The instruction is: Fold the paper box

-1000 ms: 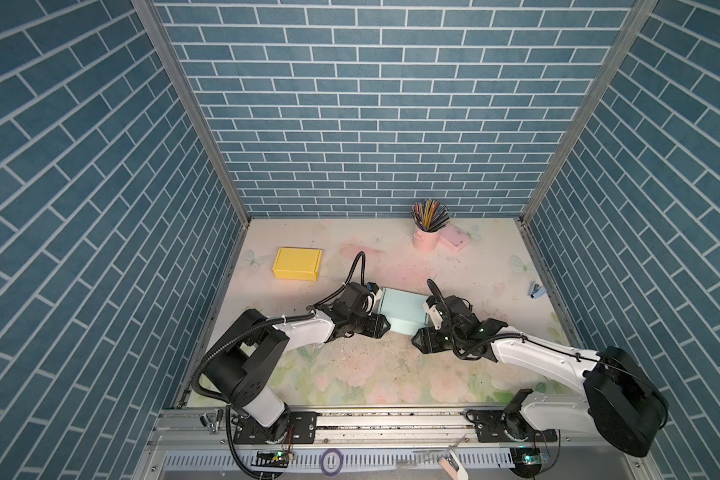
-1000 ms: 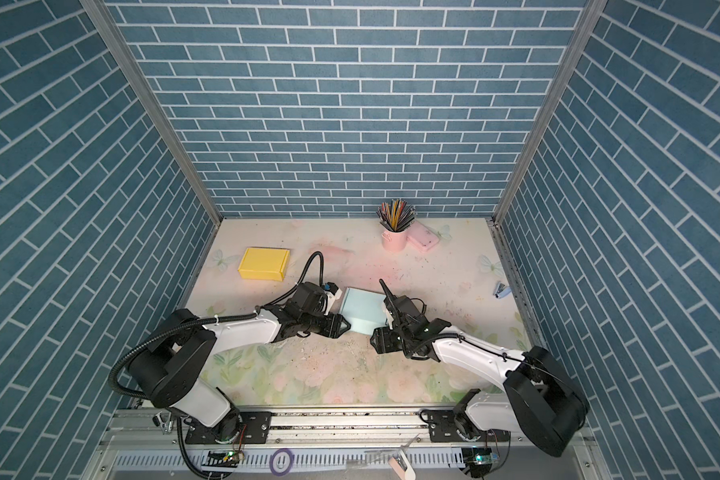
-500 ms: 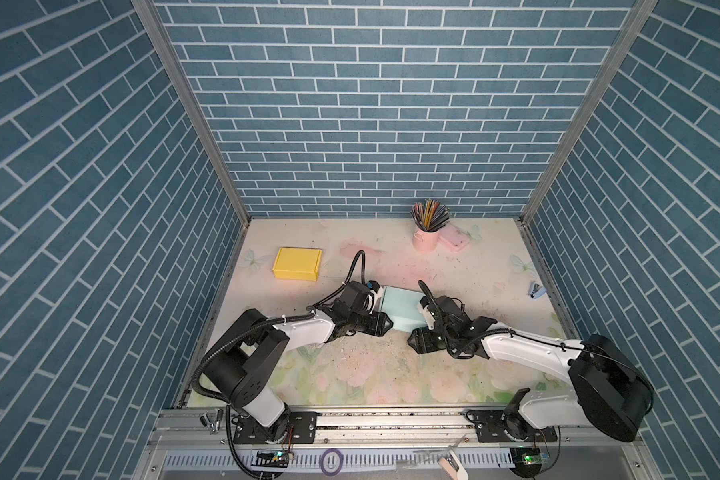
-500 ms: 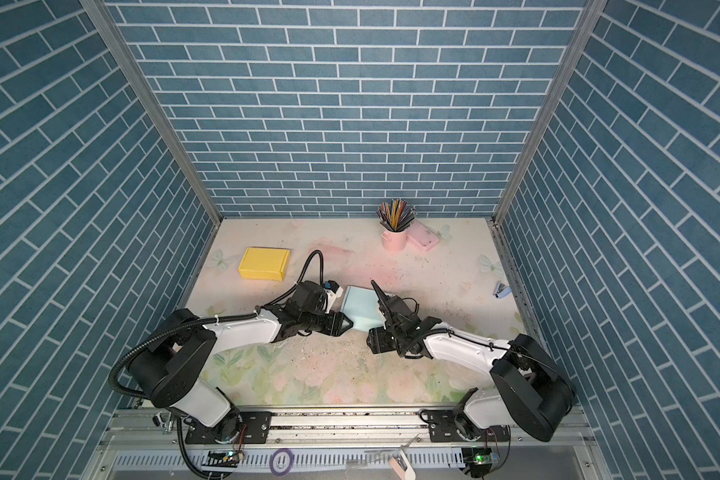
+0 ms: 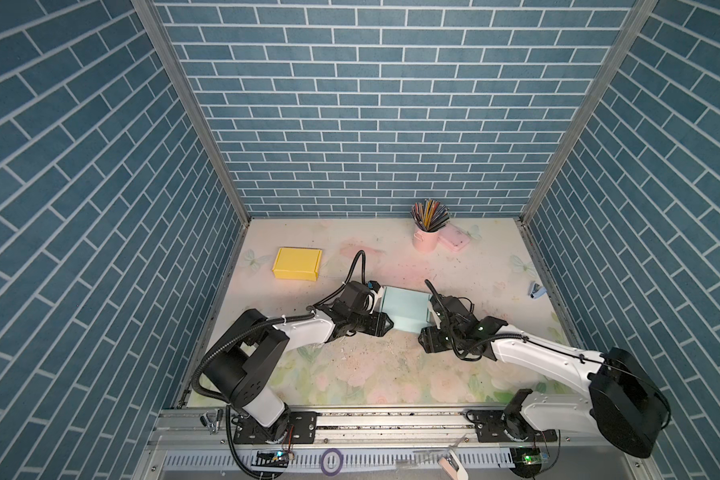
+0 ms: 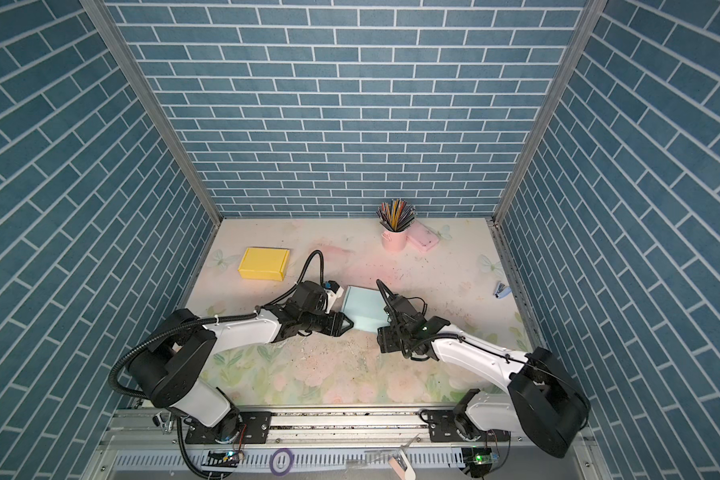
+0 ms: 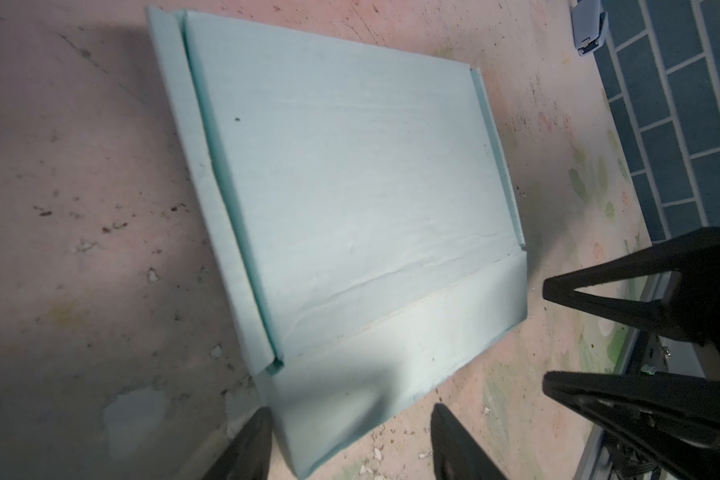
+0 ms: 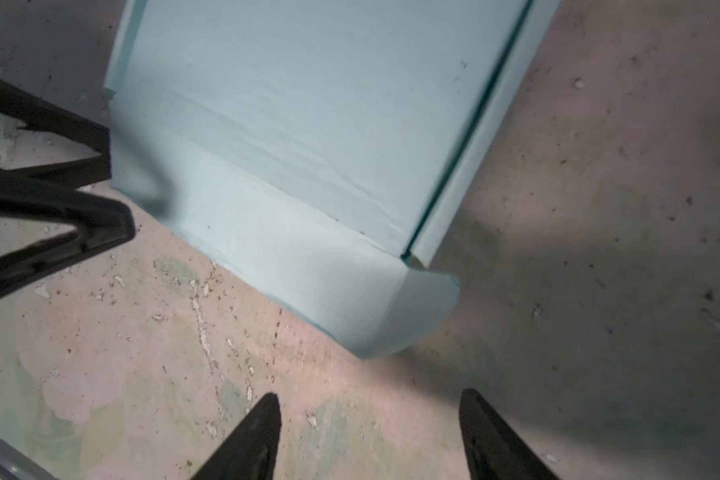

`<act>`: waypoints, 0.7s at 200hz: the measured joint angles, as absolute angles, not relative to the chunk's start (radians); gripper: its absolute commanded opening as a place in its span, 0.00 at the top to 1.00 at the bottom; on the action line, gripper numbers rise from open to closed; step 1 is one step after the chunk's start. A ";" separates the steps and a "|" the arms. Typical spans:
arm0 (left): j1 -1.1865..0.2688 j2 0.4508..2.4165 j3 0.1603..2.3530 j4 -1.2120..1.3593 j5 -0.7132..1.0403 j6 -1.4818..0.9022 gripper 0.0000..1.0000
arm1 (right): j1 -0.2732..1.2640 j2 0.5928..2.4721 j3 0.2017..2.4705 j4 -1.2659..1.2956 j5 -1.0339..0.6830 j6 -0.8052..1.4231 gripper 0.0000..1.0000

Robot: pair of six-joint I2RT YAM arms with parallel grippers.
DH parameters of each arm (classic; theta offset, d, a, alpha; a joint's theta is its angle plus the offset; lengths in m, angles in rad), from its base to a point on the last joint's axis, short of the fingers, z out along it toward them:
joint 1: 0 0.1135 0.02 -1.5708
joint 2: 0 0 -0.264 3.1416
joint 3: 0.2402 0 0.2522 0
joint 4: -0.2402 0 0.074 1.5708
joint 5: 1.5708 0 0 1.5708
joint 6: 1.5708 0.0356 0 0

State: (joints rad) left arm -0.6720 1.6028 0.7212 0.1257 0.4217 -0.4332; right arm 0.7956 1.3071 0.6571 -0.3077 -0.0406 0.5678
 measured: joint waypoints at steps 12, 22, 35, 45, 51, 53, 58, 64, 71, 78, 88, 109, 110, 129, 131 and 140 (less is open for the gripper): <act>-0.672 1.603 0.721 0.126 0.424 -0.433 0.39 | 0.795 1.336 0.680 -0.296 -0.042 0.561 0.32; -0.672 1.603 0.721 0.126 0.426 -0.433 0.39 | 0.794 1.354 0.695 -0.282 -0.045 0.556 0.32; -0.672 1.603 0.721 0.126 0.431 -0.433 0.39 | 0.794 1.372 0.707 -0.268 -0.049 0.550 0.33; -0.672 1.603 0.721 0.126 0.435 -0.433 0.39 | 0.794 1.384 0.711 -0.255 -0.052 0.549 0.33; -0.672 1.603 0.721 0.126 0.437 -0.433 0.39 | 0.794 1.390 0.712 -0.250 -0.054 0.548 0.33; -0.672 1.603 0.721 0.126 0.437 -0.433 0.39 | 0.794 1.391 0.712 -0.249 -0.055 0.548 0.33; -0.672 1.603 0.721 0.126 0.439 -0.433 0.39 | 0.794 1.398 0.712 -0.246 -0.057 0.548 0.33; -0.672 1.603 0.721 0.126 0.440 -0.434 0.39 | 0.794 1.404 0.712 -0.245 -0.058 0.548 0.34; -0.672 1.604 0.721 0.127 0.441 -0.434 0.39 | 0.794 1.411 0.712 -0.243 -0.060 0.548 0.34; -0.672 1.604 0.721 0.128 0.443 -0.435 0.39 | 0.793 1.416 0.712 -0.240 -0.062 0.548 0.34; -0.672 1.604 0.721 0.130 0.445 -0.438 0.40 | 0.793 1.419 0.712 -0.237 -0.062 0.549 0.34; -0.674 1.604 0.721 0.140 0.449 -0.449 0.40 | 0.794 1.418 0.712 -0.232 -0.072 0.550 0.35; -0.675 1.604 0.721 0.140 0.449 -0.449 0.40 | 0.794 1.417 0.712 -0.232 -0.072 0.550 0.35; -0.681 1.604 0.721 0.140 0.443 -0.458 0.41 | 0.796 1.414 0.712 -0.236 -0.073 0.550 0.35; -0.682 1.604 0.721 0.140 0.442 -0.459 0.41 | 0.796 1.413 0.712 -0.236 -0.073 0.550 0.35; -0.685 1.604 0.721 0.141 0.439 -0.461 0.41 | 0.797 1.412 0.712 -0.240 -0.073 0.550 0.35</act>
